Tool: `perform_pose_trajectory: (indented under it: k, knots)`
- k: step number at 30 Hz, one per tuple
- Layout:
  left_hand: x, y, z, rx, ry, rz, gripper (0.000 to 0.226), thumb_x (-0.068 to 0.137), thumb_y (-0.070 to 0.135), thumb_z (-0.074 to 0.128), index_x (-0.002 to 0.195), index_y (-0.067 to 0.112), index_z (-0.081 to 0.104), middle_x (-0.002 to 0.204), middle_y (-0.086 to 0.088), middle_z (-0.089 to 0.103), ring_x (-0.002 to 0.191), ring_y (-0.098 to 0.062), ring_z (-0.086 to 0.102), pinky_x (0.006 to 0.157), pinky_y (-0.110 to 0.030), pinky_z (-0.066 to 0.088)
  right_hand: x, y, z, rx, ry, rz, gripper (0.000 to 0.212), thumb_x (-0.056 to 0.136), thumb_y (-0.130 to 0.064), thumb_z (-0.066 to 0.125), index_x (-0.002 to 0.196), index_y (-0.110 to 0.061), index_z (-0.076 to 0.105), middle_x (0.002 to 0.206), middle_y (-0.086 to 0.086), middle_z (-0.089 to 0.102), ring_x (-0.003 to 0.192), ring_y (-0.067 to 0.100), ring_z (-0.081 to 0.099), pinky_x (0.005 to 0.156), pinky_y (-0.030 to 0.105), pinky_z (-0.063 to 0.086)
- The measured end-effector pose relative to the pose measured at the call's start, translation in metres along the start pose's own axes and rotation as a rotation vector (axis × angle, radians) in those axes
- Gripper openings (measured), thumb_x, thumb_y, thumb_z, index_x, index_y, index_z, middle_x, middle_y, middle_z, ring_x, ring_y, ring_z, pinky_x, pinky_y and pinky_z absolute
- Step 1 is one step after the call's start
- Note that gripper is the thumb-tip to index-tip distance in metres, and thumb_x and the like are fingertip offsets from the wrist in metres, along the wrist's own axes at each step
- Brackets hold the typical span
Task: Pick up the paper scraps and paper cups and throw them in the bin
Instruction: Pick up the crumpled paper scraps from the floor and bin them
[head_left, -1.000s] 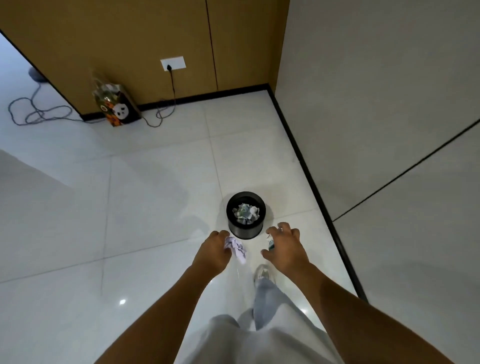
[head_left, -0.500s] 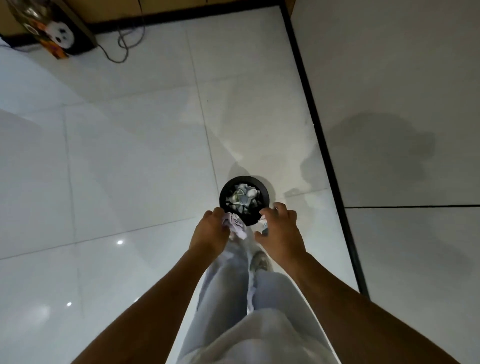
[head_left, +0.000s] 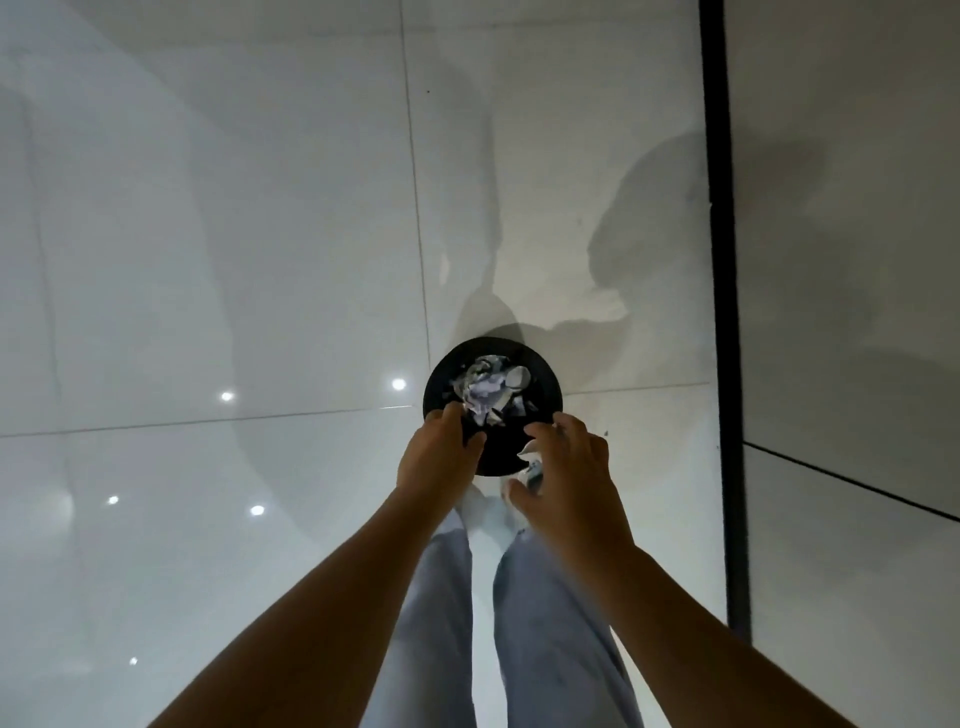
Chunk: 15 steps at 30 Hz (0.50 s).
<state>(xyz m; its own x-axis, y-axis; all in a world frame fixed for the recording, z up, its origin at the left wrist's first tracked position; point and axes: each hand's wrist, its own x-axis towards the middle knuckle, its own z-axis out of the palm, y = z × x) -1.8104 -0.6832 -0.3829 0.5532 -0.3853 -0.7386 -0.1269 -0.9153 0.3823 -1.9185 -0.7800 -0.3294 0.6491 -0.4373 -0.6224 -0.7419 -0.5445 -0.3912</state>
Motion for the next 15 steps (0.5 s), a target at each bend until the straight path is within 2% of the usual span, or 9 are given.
perform_pose_trajectory:
  k: [2,5,7,10,15]
  knots:
    - [-0.005,-0.011,-0.002,0.004,0.022,-0.038,0.040,0.096,0.030,0.049,0.132,0.014,0.044,0.123,-0.010,0.058,0.105,-0.021,0.058,0.076,-0.022,0.040,0.010,-0.001,0.002,-0.003,-0.018,-0.025,0.058,0.087,-0.039,0.066,0.138,-0.023,0.042,0.151,-0.001,0.029,0.134,0.020,0.030,0.095,0.025,0.045]
    - [-0.021,-0.027,-0.011,-0.001,0.032,-0.089,0.045,0.098,0.033,0.045,0.139,0.018,0.039,0.133,-0.008,0.052,0.116,-0.023,0.054,0.087,-0.026,0.043,0.026,-0.006,0.008,-0.009,-0.054,-0.053,0.062,0.087,-0.041,0.065,0.140,-0.022,0.039,0.154,0.001,0.027,0.139,0.022,0.028,0.102,0.030,0.044]
    - [-0.032,-0.038,-0.015,0.001,0.043,-0.105,0.046,0.098,0.034,0.044,0.140,0.019,0.038,0.136,-0.006,0.049,0.119,-0.022,0.052,0.094,-0.031,0.043,0.038,-0.010,0.013,-0.021,-0.101,-0.061,0.069,0.086,-0.042,0.067,0.144,-0.024,0.034,0.158,0.001,0.021,0.142,0.026,0.023,0.108,0.035,0.040]
    - [-0.046,-0.053,-0.018,0.003,0.054,-0.126,0.045,0.098,0.034,0.044,0.140,0.020,0.038,0.137,-0.005,0.049,0.118,-0.021,0.053,0.094,-0.031,0.044,0.053,-0.018,0.021,-0.141,-0.198,-0.045,0.074,0.086,-0.043,0.067,0.147,-0.025,0.028,0.159,0.004,0.013,0.143,0.033,0.019,0.113,0.041,0.033]
    - [-0.072,-0.061,-0.027,-0.045,0.094,-0.143,0.042,0.097,0.033,0.045,0.136,0.018,0.043,0.131,-0.005,0.052,0.113,-0.022,0.055,0.088,-0.030,0.045,0.051,-0.048,0.015,-0.194,-0.239,-0.127,0.065,0.089,-0.024,0.062,0.147,-0.018,0.033,0.152,0.008,0.030,0.138,0.030,0.030,0.111,0.040,0.035]
